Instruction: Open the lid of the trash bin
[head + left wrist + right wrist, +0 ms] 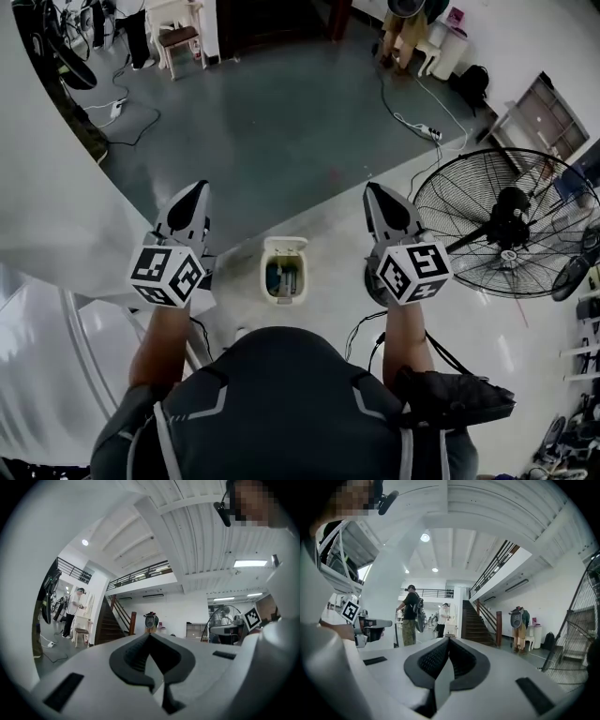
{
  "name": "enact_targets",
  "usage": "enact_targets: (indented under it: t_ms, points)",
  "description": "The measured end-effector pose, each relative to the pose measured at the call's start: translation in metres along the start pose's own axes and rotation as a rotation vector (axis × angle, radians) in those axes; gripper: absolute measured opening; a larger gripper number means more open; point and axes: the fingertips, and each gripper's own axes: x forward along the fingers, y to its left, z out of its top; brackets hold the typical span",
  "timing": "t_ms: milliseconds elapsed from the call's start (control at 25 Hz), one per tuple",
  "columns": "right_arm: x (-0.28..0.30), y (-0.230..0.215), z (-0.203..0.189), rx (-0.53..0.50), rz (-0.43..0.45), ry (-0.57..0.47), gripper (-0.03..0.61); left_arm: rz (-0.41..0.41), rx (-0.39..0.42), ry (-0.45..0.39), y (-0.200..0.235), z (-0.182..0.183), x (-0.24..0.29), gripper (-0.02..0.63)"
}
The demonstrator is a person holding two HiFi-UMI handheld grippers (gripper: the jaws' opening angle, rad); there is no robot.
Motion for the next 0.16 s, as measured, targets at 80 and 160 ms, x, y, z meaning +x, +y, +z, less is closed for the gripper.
enact_targets:
  t_ms: [80, 160]
  points:
    - [0.0003, -0.0006, 0.0016, 0.001, -0.002, -0.003, 0.026, -0.002, 0.02, 0.011, -0.0008, 0.0005, 0.0012, 0.008]
    - [0.0001, -0.0015, 0.0023, 0.004, -0.005, -0.005, 0.026, -0.007, 0.039, 0.025, -0.0024, 0.0002, 0.0028, 0.008]
